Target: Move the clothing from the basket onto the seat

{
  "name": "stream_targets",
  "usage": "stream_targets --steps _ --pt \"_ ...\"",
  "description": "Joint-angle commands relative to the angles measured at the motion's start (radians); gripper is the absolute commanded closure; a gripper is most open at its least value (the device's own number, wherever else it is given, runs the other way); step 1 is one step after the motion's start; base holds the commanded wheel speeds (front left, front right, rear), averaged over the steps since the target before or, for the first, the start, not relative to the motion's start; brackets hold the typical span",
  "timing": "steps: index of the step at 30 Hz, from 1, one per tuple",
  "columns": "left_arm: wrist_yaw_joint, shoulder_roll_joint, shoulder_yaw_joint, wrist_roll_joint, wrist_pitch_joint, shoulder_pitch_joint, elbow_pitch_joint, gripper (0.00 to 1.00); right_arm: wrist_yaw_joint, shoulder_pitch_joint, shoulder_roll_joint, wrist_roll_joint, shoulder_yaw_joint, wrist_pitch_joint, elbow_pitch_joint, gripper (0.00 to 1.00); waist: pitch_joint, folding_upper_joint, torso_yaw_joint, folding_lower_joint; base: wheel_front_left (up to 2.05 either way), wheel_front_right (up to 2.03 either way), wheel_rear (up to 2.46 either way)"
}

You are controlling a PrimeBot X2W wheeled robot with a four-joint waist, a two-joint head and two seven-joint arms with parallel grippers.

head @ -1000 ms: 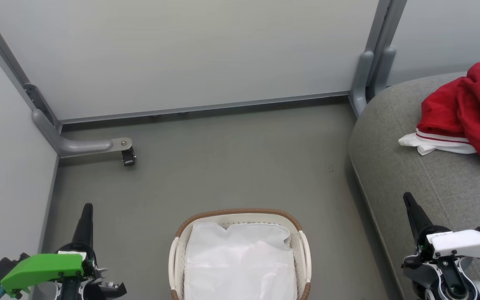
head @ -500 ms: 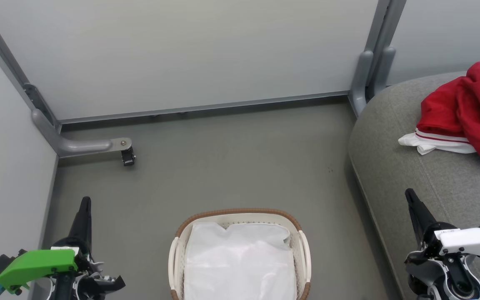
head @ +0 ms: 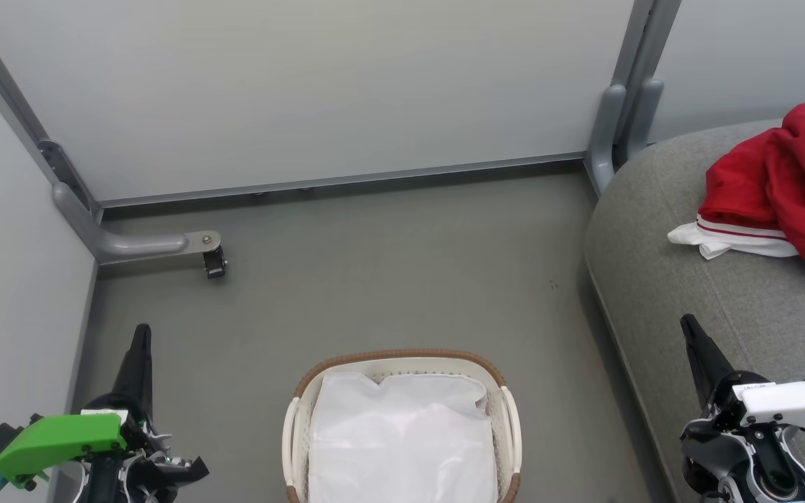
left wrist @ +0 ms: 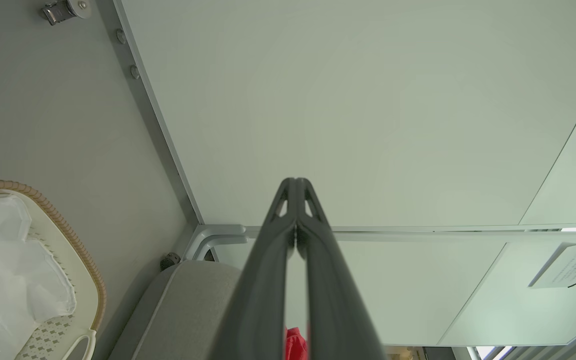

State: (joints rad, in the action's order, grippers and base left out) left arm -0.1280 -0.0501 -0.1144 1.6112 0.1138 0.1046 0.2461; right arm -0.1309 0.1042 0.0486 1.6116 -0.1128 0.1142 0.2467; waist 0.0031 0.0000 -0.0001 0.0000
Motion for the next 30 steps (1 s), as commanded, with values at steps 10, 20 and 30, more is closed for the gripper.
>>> stream_targets --steps 10,20,30 --pt "-0.006 0.000 -0.002 0.003 0.004 0.010 -0.002 1.00 0.000 0.007 0.005 0.004 -0.003 0.002 -0.005 1.00 0.000 0.0000 0.000 0.0000 0.00 0.00 0.00" --pt "-0.006 0.000 -0.002 0.003 0.004 0.010 -0.002 1.00 0.000 0.007 0.005 0.003 -0.003 0.002 -0.005 1.00 0.000 0.0000 0.000 0.0000 0.00 0.00 0.00" --pt "-0.006 0.000 -0.002 0.003 0.004 0.010 -0.002 1.00 0.000 0.007 0.005 0.003 -0.003 0.003 -0.005 1.00 0.000 0.0000 0.000 0.0000 0.00 0.00 0.00"
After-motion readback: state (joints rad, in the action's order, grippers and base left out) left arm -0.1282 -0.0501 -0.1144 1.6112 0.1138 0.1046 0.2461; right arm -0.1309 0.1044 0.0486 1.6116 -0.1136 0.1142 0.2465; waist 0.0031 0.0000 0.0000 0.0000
